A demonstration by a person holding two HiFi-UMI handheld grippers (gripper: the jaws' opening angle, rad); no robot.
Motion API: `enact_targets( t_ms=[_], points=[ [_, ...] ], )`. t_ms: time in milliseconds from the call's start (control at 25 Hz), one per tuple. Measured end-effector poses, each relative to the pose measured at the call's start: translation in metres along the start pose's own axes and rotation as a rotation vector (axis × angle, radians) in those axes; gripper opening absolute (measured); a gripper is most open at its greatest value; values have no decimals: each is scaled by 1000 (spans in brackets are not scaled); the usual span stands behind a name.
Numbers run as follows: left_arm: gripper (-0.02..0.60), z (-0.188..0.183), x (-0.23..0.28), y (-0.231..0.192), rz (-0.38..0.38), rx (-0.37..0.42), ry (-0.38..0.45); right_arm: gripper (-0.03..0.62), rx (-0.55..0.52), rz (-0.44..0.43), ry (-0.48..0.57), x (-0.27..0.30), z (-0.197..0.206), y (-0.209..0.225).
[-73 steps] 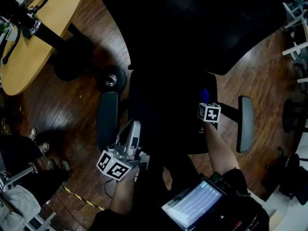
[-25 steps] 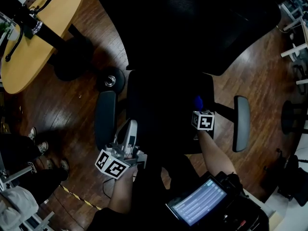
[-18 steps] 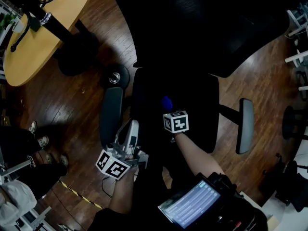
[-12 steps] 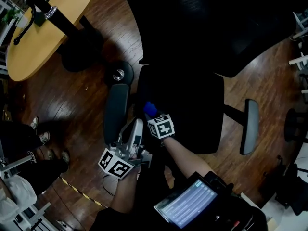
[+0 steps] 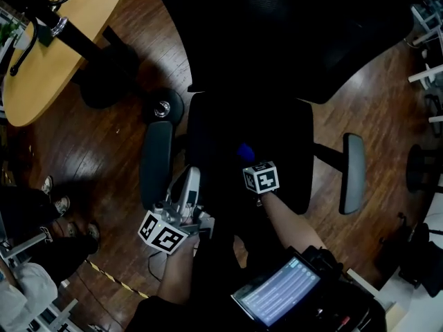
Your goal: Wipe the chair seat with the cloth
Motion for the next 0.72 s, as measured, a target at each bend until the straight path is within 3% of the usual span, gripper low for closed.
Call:
enact_targets(
  t_ms=[280, 400, 720],
  points=[
    [-8, 5, 7, 5, -7, 0, -31, 55, 89, 279, -89, -101, 62, 111],
    [-8, 4, 10, 4, -9, 2, -37, 54, 121, 310, -65, -124, 72, 127],
    [-8, 7, 15, 4, -5, 9, -34, 55, 149, 352, -56, -121, 86, 138]
  ],
)
Point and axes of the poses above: the fingertips, and each gripper's own axes: x forward along the fingers, y to its right, z out of its underside, the point moved 4 cm from there along -x, backward along the fingers, and after that the axes turned 10 degrees about -x, right-handed, at the moved point
